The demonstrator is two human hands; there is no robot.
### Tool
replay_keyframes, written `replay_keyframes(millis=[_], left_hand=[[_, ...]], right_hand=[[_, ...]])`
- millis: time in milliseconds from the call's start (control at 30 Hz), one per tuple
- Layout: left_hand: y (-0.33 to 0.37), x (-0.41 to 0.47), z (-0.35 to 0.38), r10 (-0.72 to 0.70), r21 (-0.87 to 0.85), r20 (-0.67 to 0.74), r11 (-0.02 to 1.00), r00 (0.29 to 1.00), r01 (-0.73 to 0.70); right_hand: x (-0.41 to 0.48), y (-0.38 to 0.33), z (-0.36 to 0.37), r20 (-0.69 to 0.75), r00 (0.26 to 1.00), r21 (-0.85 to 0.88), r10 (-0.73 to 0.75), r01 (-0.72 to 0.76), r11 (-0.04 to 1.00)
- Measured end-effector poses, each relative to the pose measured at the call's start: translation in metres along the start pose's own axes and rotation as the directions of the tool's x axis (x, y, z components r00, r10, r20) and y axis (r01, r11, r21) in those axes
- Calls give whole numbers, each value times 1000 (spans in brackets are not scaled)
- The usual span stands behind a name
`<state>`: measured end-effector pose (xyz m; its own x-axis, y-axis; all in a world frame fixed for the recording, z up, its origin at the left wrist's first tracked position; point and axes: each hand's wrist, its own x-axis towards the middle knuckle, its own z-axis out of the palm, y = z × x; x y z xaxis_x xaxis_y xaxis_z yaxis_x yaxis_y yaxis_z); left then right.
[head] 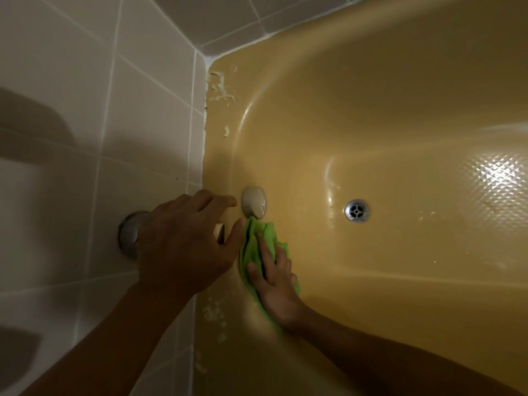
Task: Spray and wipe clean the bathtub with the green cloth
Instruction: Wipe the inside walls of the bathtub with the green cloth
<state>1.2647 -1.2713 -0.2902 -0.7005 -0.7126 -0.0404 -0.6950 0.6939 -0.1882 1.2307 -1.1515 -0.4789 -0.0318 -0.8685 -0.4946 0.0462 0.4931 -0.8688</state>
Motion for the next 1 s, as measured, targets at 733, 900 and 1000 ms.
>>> replay_keyframes(millis=[733, 900, 1000], left_hand=[[-24, 109, 55, -181, -80, 751, 929, 635, 360], [-43, 113, 73, -89, -60, 754, 977, 651, 203], [-44, 116, 85, -86, -43, 730, 984, 678, 170]], right_hand=[[74, 52, 8, -113, 983, 115, 143, -130, 985], [109, 68, -16, -109, 985, 337, 136, -92, 937], [126, 65, -31, -80, 990, 365, 119, -82, 927]])
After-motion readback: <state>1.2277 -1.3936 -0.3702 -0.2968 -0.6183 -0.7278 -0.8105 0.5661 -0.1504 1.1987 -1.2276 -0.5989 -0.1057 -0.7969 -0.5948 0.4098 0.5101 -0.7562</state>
